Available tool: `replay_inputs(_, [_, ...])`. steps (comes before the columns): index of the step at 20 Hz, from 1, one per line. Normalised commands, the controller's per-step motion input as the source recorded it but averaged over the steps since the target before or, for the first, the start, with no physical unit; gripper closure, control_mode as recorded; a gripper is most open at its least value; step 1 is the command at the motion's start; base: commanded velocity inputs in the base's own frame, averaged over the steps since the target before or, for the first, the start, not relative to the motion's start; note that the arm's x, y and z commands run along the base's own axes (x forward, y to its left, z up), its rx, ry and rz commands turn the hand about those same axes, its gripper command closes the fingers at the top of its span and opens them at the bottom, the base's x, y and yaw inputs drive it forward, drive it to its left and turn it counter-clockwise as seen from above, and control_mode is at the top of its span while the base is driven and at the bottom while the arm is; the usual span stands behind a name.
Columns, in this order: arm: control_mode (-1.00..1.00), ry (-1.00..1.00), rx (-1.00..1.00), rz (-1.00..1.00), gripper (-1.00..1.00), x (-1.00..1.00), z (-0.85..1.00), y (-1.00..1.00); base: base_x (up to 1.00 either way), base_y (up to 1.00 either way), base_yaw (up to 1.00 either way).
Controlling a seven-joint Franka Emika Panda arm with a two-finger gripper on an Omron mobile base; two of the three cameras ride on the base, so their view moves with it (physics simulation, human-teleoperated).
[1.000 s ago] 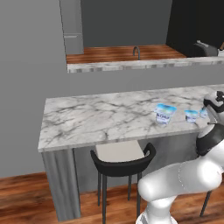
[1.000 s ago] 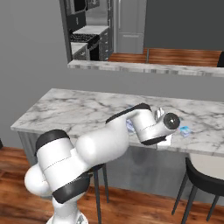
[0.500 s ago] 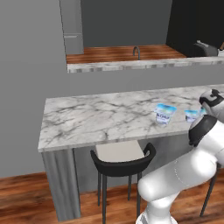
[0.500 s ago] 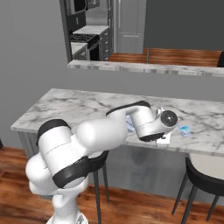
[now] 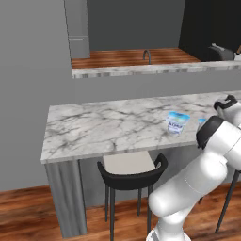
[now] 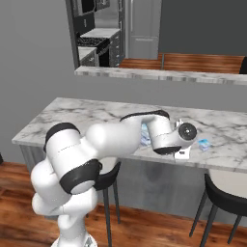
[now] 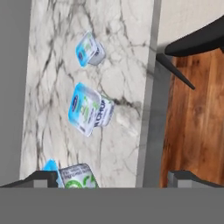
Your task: Stack the yogurt containers by placing the smaller containers on top of the larger containers.
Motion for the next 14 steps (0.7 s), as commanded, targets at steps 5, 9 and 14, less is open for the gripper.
replay_inputs(5, [-1.00, 0.01, 0.00, 0.00, -1.00, 0.25, 0.00, -0.01, 0.00, 0.00, 0.00])
replay_inputs(9, [-1.00, 0.00, 0.00, 0.00, -1.00, 0.22, -0.02, -0.03, 0.00, 0.00, 0.00])
replay_inputs(14, [-1.00, 0.01, 0.00, 0.00, -1.00, 0.15, -0.10, -0.12, 0.00, 0.00, 0.00])
